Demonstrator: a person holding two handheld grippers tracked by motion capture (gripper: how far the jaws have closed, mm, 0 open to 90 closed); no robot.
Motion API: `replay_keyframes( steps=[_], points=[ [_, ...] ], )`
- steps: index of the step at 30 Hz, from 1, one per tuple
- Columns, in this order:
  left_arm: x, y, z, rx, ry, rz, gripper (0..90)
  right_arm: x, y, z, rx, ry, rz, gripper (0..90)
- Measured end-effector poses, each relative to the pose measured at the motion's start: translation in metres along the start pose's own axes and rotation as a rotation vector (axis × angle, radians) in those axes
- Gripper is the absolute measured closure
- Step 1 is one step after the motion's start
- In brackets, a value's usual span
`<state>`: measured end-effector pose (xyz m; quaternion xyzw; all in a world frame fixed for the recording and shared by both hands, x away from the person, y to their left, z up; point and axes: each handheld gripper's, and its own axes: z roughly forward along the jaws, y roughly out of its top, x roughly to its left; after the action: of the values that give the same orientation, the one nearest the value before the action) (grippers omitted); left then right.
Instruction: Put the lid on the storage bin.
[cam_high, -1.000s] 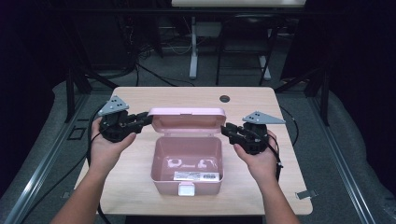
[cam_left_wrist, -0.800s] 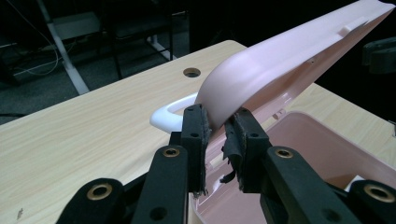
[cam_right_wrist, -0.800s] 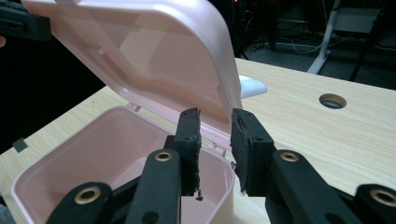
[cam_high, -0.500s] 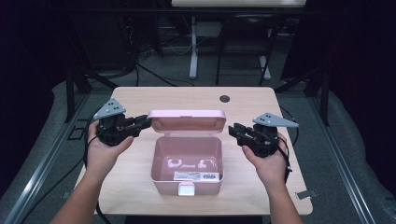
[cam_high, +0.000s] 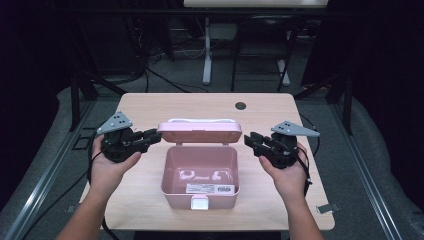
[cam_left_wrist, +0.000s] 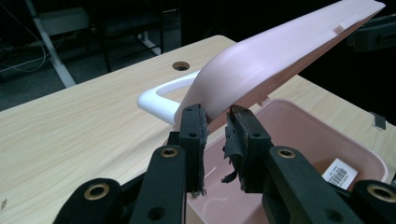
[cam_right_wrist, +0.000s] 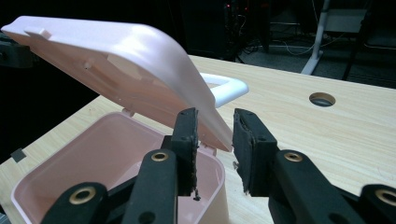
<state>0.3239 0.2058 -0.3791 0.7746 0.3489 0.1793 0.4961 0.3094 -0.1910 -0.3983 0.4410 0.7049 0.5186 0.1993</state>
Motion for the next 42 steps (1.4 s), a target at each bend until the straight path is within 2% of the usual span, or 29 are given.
replay_keyframes(
  steps=[16,42],
  points=[
    [-0.006,-0.005,-0.007,0.005,-0.005,0.005,75.5,0.006,0.002,-0.004,0.001,0.02,-0.005,66.9],
    [-0.018,-0.025,-0.016,0.033,-0.027,0.016,74.9,0.004,0.001,-0.004,-0.011,0.035,0.001,63.0]
  ],
)
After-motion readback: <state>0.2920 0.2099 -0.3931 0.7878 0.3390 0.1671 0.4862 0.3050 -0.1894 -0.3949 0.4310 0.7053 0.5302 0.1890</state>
